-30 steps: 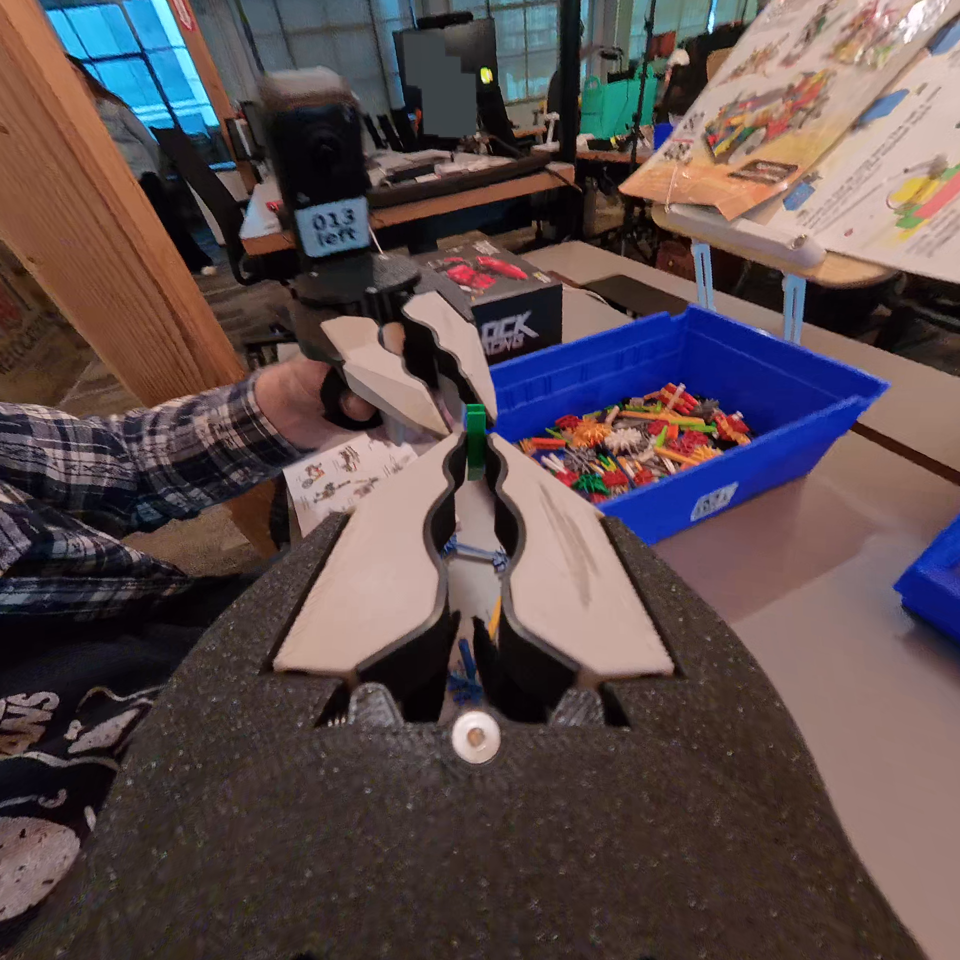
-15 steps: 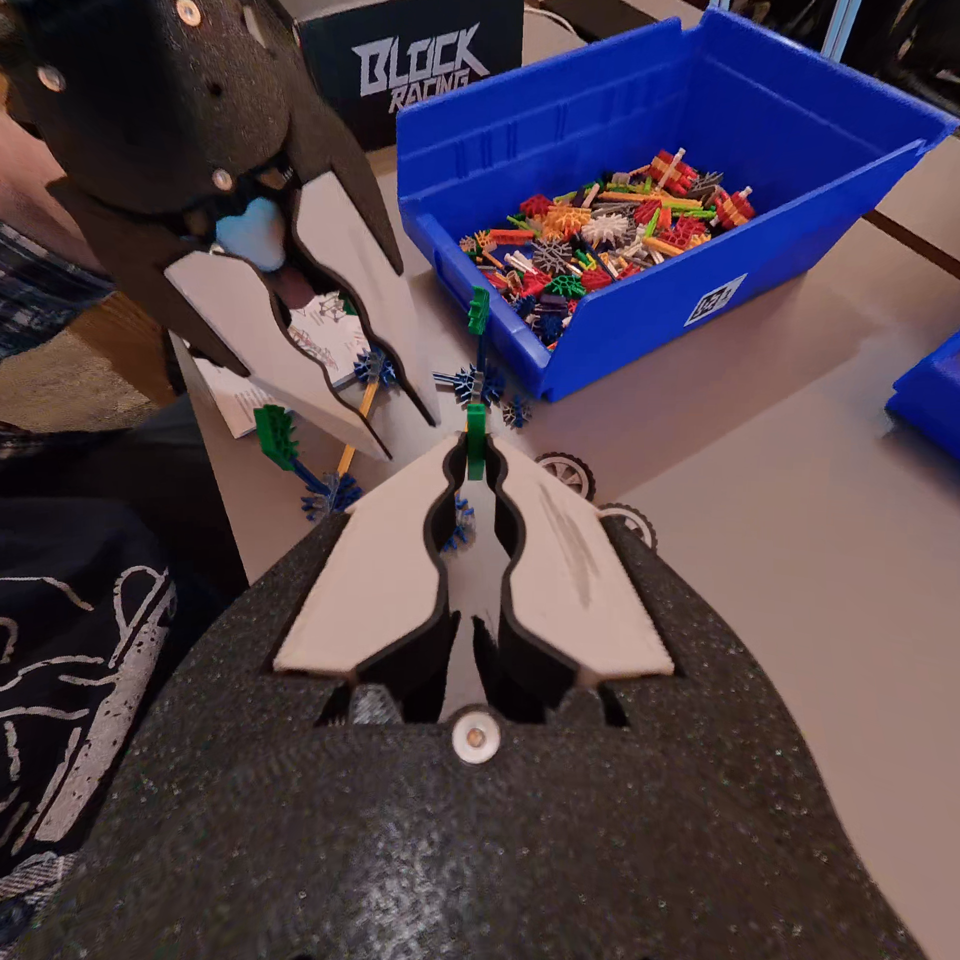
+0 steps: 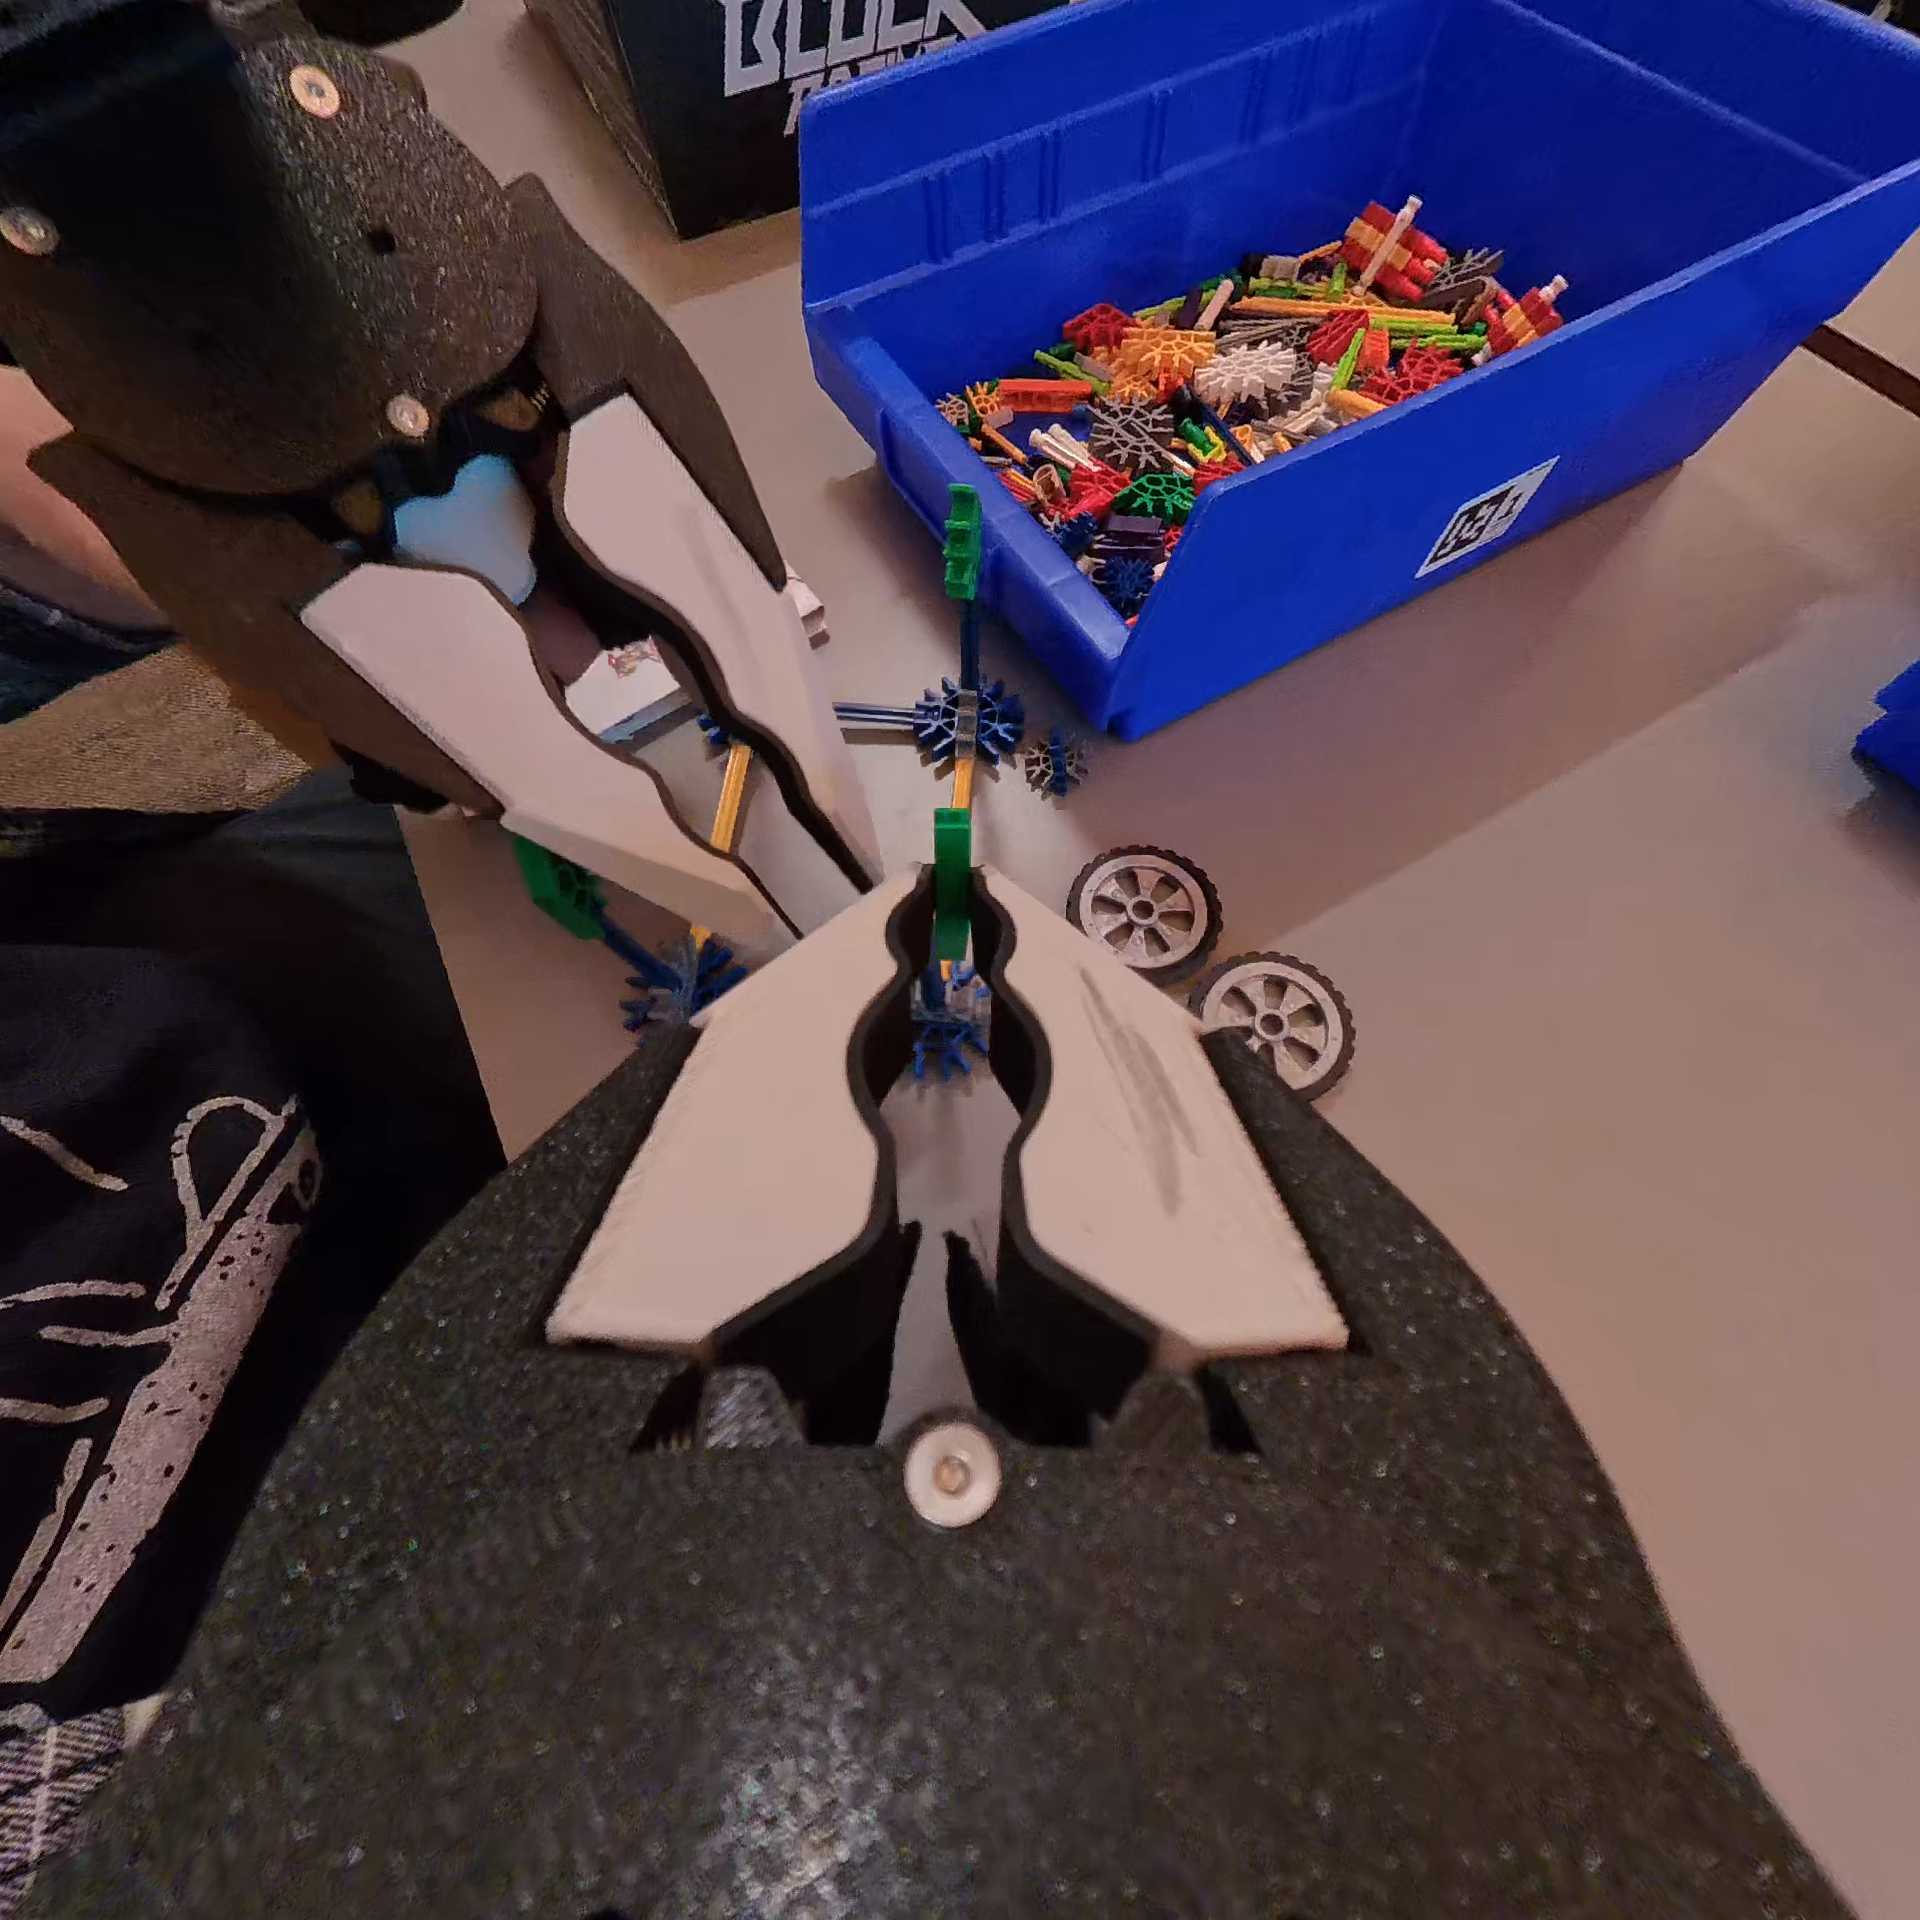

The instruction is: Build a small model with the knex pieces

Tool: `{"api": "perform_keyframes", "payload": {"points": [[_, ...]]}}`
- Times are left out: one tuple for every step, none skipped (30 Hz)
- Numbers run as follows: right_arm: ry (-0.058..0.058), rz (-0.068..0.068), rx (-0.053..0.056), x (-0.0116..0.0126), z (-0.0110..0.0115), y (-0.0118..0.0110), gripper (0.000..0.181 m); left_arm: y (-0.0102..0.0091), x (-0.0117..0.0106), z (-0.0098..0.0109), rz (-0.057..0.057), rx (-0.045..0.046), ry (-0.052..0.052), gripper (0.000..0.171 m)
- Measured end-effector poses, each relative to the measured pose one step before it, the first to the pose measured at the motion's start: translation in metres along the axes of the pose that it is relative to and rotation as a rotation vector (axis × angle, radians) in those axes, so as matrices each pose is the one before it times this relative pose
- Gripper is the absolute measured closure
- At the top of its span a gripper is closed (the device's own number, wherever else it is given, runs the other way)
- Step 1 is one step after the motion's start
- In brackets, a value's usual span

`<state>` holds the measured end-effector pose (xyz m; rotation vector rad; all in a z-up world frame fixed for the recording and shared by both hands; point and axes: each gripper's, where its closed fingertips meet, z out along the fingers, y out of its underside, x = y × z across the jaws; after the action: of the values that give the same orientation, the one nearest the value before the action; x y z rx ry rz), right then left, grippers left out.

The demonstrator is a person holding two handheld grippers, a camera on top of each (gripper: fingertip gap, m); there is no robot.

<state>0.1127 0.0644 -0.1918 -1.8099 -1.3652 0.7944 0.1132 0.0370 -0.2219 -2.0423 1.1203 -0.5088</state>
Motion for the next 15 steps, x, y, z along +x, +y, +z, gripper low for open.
{"api": "perform_keyframes", "payload": {"points": [[-0.0016,-0.0005,-0.0004,0.00013,-0.00115,0.00005,0.176,-0.00118,0.00405,0.00215,-0.0158,0.00282,0.0102,0.156],[0.0006,-0.0007,-0.0001,0.00048,-0.00111,0.00024,0.176,-0.00268,0.00303,0.00130,-0.0123,0.01007,0.0019,0.156],[0.0004,0.0000,0.0000,0.00055,-0.00119,0.00039,0.176,-0.00426,0.00414,0.00074,-0.0187,0.02175,0.0116,0.157],[0.0008,0.0009,-0.0006,0.00094,-0.00100,0.00066,0.176,-0.00429,0.00503,0.00124,-0.0337,0.02321,0.0217,0.157],[0.0024,0.0012,-0.0011,0.00126,-0.00085,0.00096,0.176,-0.00264,0.00461,0.00184,-0.0227,0.01474,0.0144,0.157],[0.0023,0.0018,-0.0004,0.00145,-0.00092,0.00093,0.176,-0.00020,0.00155,0.00208,0.0003,-0.00161,-0.0116,0.154],[0.0017,0.0026,0.0016,0.00127,-0.00101,0.00068,0.176,0.00127,-0.00100,0.00097,0.0135,-0.01375,-0.0287,0.151],[0.0015,0.0028,0.0036,0.00108,-0.00118,0.00038,0.176,0.00026,-0.00215,-0.00057,0.0118,-0.00752,-0.0298,0.151],[0.0007,0.0031,0.0024,0.00084,-0.00115,0.00058,0.176,-0.00206,0.00061,-0.00195,0.0069,0.00734,-0.0047,0.151],[0.0006,0.0017,0.0014,0.00049,-0.00113,0.00069,0.176,-0.00365,0.00178,-0.00316,-0.0012,0.01759,0.0095,0.151],[0.0016,0.0001,0.0024,0.00036,-0.00120,0.00055,0.176,-0.00318,0.00029,-0.00406,-0.0046,0.01301,0.0034,0.149],[0.0011,0.0006,0.0025,0.00022,-0.00122,0.00031,0.176,-0.00369,-0.00039,-0.00587,0.0053,0.01256,-0.0027,0.148],[-0.0001,0.0008,0.0032,-0.00004,-0.00157,-0.00001,0.176,-0.00599,-0.00089,-0.00818,0.0165,0.02380,-0.0061,0.148],[0.0004,0.0004,0.0034,0.00006,-0.00156,-0.00005,0.176,-0.00667,-0.00429,-0.00967,0.0181,0.02554,-0.0208,0.148],[0.0013,-0.0007,0.0024,0.00018,-0.00143,-0.00015,0.176,-0.00616,-0.00729,-0.01044,0.0257,0.02121,-0.0273,0.145]]}}
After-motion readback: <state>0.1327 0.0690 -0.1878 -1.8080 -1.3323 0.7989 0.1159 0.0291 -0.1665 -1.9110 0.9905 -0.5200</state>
